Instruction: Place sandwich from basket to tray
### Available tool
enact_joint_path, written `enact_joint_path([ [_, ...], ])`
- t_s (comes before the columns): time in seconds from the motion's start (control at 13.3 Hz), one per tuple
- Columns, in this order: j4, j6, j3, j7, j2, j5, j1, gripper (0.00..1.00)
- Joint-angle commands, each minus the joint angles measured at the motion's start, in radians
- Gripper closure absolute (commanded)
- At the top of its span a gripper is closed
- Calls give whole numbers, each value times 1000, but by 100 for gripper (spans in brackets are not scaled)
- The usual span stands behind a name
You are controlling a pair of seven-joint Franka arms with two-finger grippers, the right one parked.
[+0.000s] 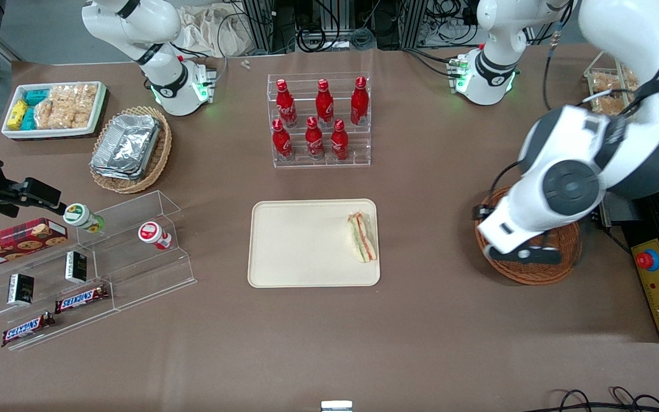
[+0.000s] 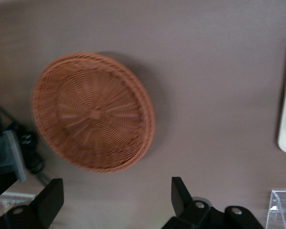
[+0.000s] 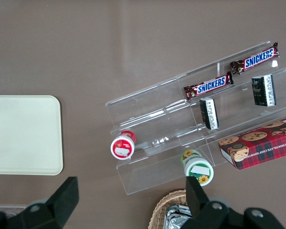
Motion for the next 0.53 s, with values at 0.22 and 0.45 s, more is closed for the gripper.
enact_joint_path([
  [0.22, 24, -84, 8, -1, -82, -14, 50, 0],
  [0.45, 25, -84, 8, -39, -85, -16, 55, 0],
])
